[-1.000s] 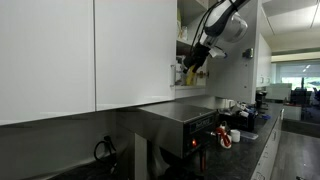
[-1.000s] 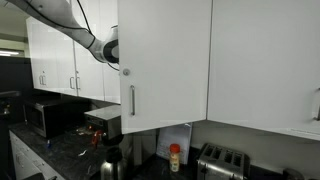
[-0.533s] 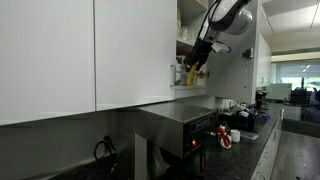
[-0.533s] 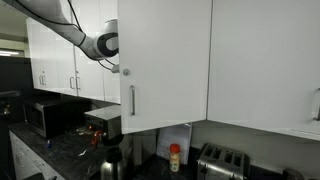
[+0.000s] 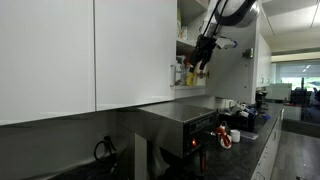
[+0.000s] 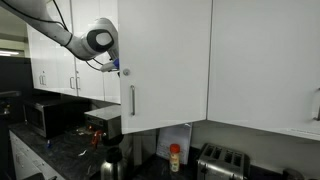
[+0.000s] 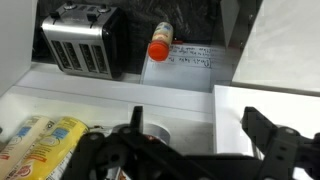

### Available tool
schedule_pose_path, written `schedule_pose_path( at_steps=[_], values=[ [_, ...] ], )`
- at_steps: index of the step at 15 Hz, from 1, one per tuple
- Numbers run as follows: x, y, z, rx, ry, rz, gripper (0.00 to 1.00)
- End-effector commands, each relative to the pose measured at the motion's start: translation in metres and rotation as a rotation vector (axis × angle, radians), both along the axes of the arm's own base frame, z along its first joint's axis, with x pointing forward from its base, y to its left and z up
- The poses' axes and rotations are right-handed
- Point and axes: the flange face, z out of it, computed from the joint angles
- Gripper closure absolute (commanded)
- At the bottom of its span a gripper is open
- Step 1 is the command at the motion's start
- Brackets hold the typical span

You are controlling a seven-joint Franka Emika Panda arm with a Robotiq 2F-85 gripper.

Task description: Open the cupboard door, place the sugar in the cupboard, then close the cupboard door

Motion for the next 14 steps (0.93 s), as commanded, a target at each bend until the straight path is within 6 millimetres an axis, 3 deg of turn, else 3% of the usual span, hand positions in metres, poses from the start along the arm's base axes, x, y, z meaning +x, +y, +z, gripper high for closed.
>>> schedule_pose_path(
  at_steps=[1,8,14],
  values=[
    [-0.024,0.014,-0.005,-0.05,0.037,-0.025,0.0],
    [-0.049,0.056,-0.023,-0.037,0.106,0.052,0.0],
    [-0.074,0.077,-0.035,-0.047,0.187,0.056,0.0]
  ],
)
